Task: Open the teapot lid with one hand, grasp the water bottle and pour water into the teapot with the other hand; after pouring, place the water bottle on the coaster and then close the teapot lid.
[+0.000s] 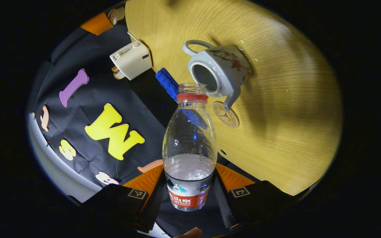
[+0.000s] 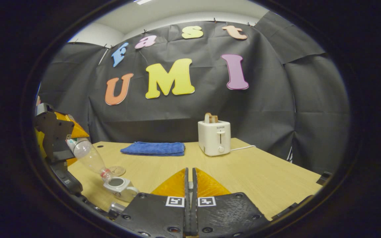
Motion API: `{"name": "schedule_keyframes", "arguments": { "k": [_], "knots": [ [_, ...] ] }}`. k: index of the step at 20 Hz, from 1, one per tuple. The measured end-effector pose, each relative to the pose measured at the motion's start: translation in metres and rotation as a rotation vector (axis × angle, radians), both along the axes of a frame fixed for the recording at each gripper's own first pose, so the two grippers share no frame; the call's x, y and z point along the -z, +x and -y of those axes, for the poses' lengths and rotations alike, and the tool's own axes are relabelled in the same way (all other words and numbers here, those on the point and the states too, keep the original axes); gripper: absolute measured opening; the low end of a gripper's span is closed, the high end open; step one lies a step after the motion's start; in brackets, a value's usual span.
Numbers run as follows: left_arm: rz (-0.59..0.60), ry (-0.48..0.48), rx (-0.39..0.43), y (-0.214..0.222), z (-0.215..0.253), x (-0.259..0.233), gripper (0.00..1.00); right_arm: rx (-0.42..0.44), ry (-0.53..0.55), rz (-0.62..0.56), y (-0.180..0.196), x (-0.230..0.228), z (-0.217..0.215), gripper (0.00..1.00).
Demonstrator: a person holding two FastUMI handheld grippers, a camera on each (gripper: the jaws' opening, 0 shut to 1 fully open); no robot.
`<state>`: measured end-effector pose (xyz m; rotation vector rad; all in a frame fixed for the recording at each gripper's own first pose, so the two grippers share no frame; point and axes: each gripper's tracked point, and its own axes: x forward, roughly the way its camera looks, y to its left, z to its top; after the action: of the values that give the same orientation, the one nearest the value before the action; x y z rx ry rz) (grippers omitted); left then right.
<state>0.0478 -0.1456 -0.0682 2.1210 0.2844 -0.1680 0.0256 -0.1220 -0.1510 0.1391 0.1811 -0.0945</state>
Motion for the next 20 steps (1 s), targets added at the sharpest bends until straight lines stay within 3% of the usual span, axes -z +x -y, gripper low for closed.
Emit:
{"name": "schedule_keyframes", "arguments": {
  "k": [3,12,15,18,20],
  "knots": [
    [0.009,-0.037,0.049,0.004,0.01,0.0,0.76,0.01,0.006,0.004,-0.001,0.0,0.004,0.0],
    [-0.073,-0.585,-0.038,0.007,-0.004,0.022,0.8,0.088,0.011,-0.004,-0.005,-0.004,0.025,0.0],
    [-0.061,-0.811,-0.08,0.01,-0.008,0.02,0.76,0.088,0.002,-0.011,-0.005,-0.001,0.022,0.0],
    [-0.045,-1.151,-0.163,0.016,-0.011,0.024,0.76,0.091,-0.025,-0.022,-0.003,0.002,0.019,0.0],
    [-0.028,-1.321,-0.205,0.016,-0.009,0.02,0.76,0.089,-0.039,-0.02,-0.004,0.002,0.015,0.0]
  ]
}}
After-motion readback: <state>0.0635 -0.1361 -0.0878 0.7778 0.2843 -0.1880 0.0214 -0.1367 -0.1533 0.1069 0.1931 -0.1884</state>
